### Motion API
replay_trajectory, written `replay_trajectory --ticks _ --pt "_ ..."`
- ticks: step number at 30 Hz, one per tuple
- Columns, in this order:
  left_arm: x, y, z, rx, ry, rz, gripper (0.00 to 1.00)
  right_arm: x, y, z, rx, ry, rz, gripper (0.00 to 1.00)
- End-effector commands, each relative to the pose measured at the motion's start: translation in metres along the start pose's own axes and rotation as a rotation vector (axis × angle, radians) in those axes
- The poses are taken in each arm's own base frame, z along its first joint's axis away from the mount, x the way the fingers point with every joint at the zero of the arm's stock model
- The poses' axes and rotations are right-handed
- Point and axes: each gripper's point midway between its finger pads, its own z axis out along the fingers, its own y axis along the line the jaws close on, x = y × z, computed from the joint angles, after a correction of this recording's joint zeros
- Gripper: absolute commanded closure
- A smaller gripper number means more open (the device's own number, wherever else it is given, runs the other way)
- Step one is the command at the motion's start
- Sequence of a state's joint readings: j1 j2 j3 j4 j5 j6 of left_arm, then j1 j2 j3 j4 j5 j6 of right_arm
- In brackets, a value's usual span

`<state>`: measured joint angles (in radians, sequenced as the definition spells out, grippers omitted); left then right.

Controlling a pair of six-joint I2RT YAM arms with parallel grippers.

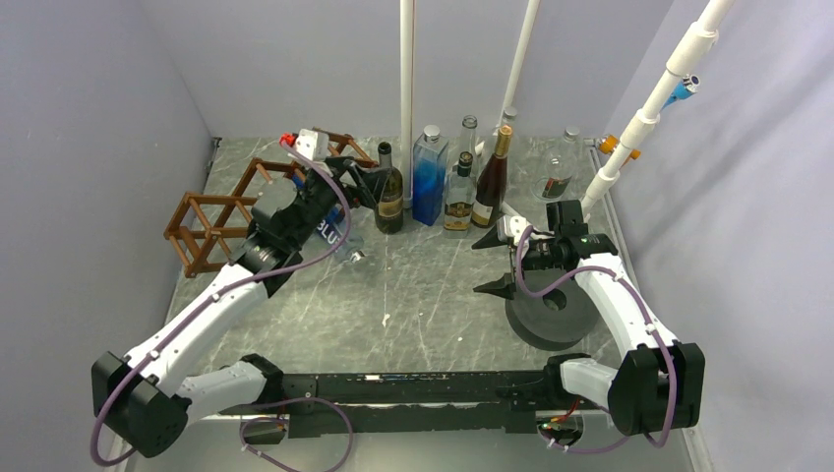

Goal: Take the wine bottle off the wine rack
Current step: Pick up the wine bottle from the wine rack.

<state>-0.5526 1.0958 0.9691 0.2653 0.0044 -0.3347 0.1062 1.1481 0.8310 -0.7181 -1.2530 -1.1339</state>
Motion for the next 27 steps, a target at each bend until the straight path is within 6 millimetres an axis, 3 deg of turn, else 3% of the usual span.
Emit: replay_trajectory --ticks 1,8,20,27 --pt "0.001 -0.006 -0.020 0.023 0.006 -0.080 0.01 -0.006 -0.001 -0.002 0.003 -0.013 -0.035 0.01" --pt "0.006 -0.004 -0.047 -0.008 0.009 -0.172 0.00 -0.004 -0.002 -0.002 0.004 -0.011 -0.033 0.01" --pt "0.044 0.002 -0.074 -0.047 0.074 -0.360 0.00 -0.003 -0.002 -0.003 0.008 -0.008 -0.034 0.01" --pt "0.072 0.017 -0.089 -0.125 0.100 -0.444 0.00 -0.002 -0.002 -0.002 0.007 -0.007 -0.031 0.01"
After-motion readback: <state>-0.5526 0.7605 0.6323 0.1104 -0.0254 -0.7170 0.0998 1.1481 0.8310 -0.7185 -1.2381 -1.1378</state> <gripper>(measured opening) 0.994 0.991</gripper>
